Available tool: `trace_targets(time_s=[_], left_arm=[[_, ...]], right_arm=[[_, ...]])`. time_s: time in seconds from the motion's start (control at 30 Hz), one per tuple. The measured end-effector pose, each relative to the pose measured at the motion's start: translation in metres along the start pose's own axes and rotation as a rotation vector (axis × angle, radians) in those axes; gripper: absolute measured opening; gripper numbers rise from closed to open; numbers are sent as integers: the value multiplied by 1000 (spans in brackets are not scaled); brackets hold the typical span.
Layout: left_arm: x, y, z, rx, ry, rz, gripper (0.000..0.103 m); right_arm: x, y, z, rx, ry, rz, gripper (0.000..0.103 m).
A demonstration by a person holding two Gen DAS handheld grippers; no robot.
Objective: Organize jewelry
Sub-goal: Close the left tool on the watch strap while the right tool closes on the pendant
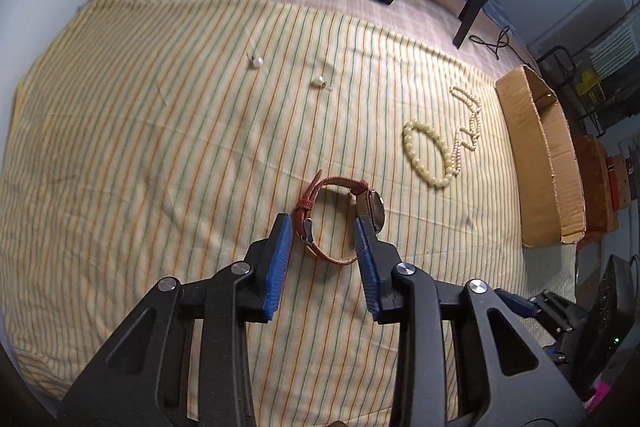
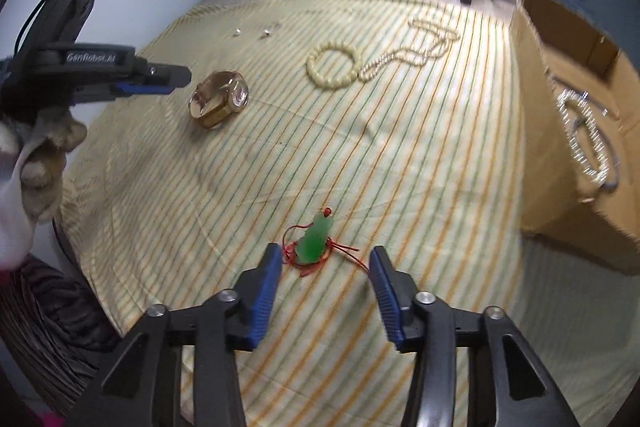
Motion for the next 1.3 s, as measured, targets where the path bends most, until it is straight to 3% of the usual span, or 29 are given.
trace_targets(time_s=[0.8,0.9,1.1,1.3], left_arm=[[2,-9,42,81,43,-10,22],[3,-9,42,82,51,-2,18],[3,-9,47,84,65,1,12],[1,-9,42,71,69,17,7]], right_arm=[[19,10,28,54,-38,-61,34],[21,10,29,50,-63,-103,25],[13,13,29,38,-55,-62,8],[9,15,24,24,-43,-51,6]])
Point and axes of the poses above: each gripper's, at about its wrist camera, not at the fingertips, and z roughly the way its jaws point, x to its left, y to its top, the point moved 2 cm from there along z, roughly the way its jaws point, and after that the axes turned 11 degrees about -x, right-handed, at the moved point
